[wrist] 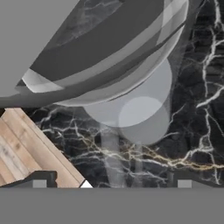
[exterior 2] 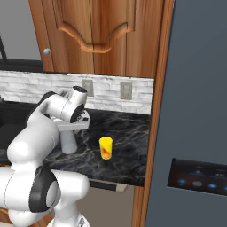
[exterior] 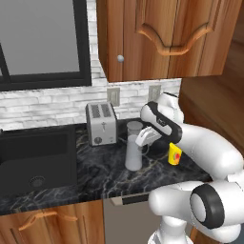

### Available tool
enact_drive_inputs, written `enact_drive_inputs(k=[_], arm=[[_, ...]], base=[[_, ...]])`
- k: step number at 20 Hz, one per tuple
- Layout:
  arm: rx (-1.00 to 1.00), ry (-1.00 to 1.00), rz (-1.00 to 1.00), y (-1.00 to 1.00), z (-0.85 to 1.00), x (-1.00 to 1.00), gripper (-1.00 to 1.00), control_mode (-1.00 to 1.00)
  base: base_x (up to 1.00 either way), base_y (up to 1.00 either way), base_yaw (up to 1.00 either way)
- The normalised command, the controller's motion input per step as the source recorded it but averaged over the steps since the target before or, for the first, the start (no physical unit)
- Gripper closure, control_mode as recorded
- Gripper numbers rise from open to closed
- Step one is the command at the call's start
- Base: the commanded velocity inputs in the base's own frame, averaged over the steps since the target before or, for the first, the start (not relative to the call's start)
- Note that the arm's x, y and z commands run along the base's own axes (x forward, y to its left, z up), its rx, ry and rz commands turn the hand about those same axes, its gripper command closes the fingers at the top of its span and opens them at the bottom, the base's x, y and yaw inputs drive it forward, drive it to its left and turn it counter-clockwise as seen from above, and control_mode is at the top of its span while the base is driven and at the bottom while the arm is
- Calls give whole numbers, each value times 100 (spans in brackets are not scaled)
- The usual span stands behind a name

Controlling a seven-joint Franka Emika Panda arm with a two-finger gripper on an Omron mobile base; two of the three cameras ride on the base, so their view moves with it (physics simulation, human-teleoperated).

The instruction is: Place the pitcher and cup on the dining counter for serving.

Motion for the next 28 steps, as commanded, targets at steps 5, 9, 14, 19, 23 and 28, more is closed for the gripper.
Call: enact_drive_inputs(k=[5, 9, 14, 19, 23, 28], arm=[[0, 0, 0, 0, -8, 0, 100, -100], [0, 1, 0, 0, 0, 0, 100, -100], [0, 0, 0, 0, 0, 0, 100, -100], [0, -1, 0, 0, 0, -12, 100, -100], [0, -6, 0, 0, 4, -27, 100, -100], [0, -18, 0, 0, 38, -42, 100, -100]], base=[[0, 0, 0], [0, 0, 0], [0, 0, 0], [0, 0, 0], [0, 0, 0], [0, 0, 0]])
